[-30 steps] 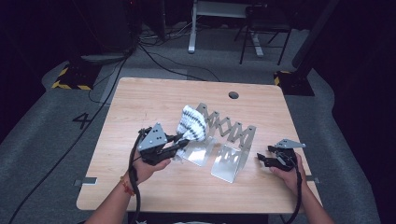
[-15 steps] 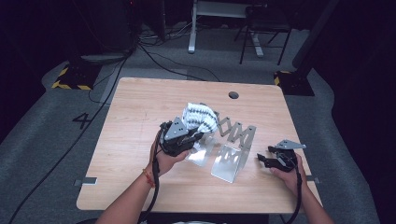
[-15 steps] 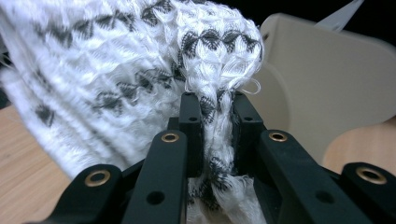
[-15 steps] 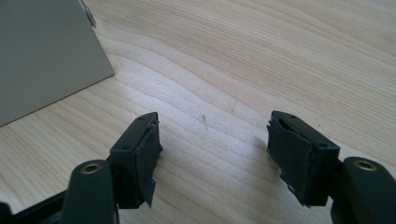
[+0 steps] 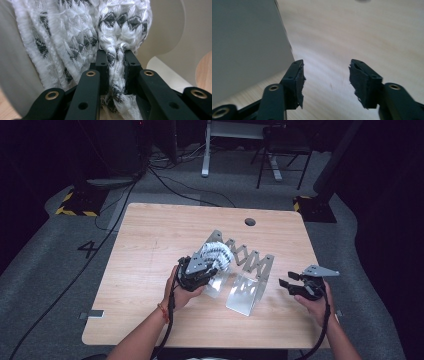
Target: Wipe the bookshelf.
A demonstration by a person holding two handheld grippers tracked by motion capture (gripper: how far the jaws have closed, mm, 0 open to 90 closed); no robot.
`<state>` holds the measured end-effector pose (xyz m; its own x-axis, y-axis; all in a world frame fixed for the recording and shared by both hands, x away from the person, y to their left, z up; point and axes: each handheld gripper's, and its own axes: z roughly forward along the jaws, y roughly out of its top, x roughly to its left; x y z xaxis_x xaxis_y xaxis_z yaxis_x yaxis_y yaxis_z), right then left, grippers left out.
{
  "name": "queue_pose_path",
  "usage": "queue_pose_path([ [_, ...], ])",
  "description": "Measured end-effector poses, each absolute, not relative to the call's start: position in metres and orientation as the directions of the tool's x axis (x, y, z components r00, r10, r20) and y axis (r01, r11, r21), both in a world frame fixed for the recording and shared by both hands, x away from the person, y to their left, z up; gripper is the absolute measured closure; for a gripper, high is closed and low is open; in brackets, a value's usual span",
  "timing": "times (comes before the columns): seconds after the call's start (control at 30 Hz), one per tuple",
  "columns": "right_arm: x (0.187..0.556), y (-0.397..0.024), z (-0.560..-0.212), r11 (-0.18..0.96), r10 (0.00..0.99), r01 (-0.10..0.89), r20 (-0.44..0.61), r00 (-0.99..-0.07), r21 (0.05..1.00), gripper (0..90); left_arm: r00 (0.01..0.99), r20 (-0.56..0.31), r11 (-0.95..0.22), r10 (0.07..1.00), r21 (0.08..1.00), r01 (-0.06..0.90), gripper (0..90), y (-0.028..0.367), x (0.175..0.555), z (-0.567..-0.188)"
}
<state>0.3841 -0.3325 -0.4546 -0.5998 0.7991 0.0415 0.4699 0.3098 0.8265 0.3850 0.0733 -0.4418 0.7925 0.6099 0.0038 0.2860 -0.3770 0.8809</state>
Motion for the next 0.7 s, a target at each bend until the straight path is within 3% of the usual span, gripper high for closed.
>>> queue_pose_path([
  [0.37,0.388,-0.302,-0.355,0.303,0.713,0.251,-0.044,-0.700,0.919,59.9,0.796,0.051,-0.483,0.603,0.818,0.314,78.1,0.066,0.389,-0.472],
  [0.7,0.416,-0.269,-0.343,0.406,0.650,0.292,-0.049,-0.759,0.866,62.5,0.808,0.078,-0.577,0.584,0.741,0.345,77.7,0.065,0.395,-0.495],
])
